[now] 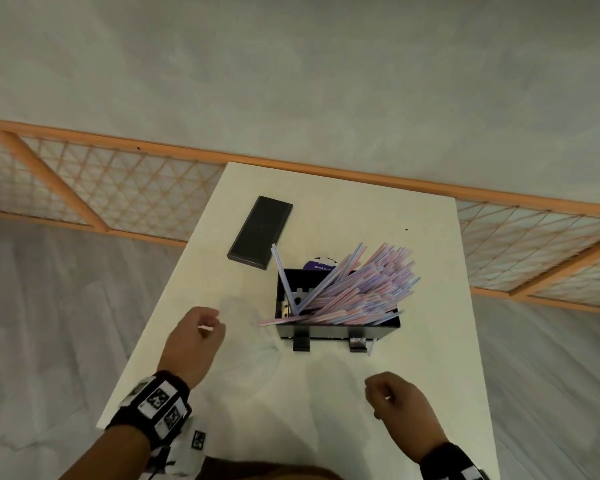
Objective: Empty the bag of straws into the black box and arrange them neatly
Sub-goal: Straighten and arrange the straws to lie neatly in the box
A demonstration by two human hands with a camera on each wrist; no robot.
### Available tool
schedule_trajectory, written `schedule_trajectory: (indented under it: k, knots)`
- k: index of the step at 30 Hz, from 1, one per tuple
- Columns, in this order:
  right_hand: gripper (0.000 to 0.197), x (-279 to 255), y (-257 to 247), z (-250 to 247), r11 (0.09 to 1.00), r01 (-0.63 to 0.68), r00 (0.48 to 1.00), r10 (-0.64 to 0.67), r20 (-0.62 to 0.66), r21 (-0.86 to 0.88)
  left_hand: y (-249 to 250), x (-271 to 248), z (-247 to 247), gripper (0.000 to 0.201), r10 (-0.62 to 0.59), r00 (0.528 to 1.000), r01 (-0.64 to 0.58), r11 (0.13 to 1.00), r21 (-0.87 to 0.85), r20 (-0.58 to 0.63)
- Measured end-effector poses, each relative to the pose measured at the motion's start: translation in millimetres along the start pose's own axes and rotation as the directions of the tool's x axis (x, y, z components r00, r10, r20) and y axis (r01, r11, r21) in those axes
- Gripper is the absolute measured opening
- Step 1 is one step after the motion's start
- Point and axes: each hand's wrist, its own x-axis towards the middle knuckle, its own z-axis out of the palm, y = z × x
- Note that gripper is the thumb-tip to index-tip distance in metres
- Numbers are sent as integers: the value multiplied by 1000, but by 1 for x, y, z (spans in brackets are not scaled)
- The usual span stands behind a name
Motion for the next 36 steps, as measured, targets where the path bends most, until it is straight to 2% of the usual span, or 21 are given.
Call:
schedule_trajectory:
  k: [2,3,5,6,7,9,12,14,17,20,23,27,32,34,36]
  knots:
    - [13,6,-9,-6,999,27,992,-25,-128,17,17,-15,10,10,58,969,-70,997,45,240]
    - [14,9,-16,-10,999,38,982,-32,-189,30,24,-21,16,8,69,928,-102,992,72,365]
    - [11,14,-32,-18,993,55,951,-19,-309,108,36,-28,29,21,58,828,-151,981,122,558]
    - [15,18,-40,-23,986,64,933,-4,-359,157,40,-27,35,32,31,792,-144,980,137,610]
    - [24,22,-46,-28,979,74,920,6,-392,190,45,-25,40,42,8,782,-121,983,140,624]
    - [33,32,-55,-37,977,89,916,-4,-402,192,58,-20,47,54,0,834,-94,985,142,552]
    - [20,44,-68,-42,994,101,945,-81,-316,48,76,-17,50,51,35,920,-95,986,135,391]
    - [14,51,-75,-38,993,115,956,-118,-269,-26,85,-17,51,52,72,940,-117,986,117,333]
    - [18,61,-83,-27,981,174,955,-191,-227,-91,92,-15,56,61,64,928,-109,989,103,366]
    - [15,68,-96,-11,957,266,942,-284,-179,-115,95,-13,67,65,112,909,-170,979,111,401]
    - [18,69,-114,3,922,357,919,-376,-120,-150,102,-11,81,50,176,903,-221,973,70,392]
    - [40,65,-126,15,883,423,901,-433,-7,-205,105,-3,90,37,192,919,-229,971,69,344]
    - [32,48,-119,1,929,365,924,-369,-100,-59,105,13,88,30,162,955,-211,960,186,248]
    - [27,46,-112,-4,948,311,933,-319,-168,-71,106,19,85,34,126,959,-168,974,153,255]
    - [35,48,-102,-4,961,251,942,-270,-202,-112,104,24,80,44,84,967,-121,983,140,242]
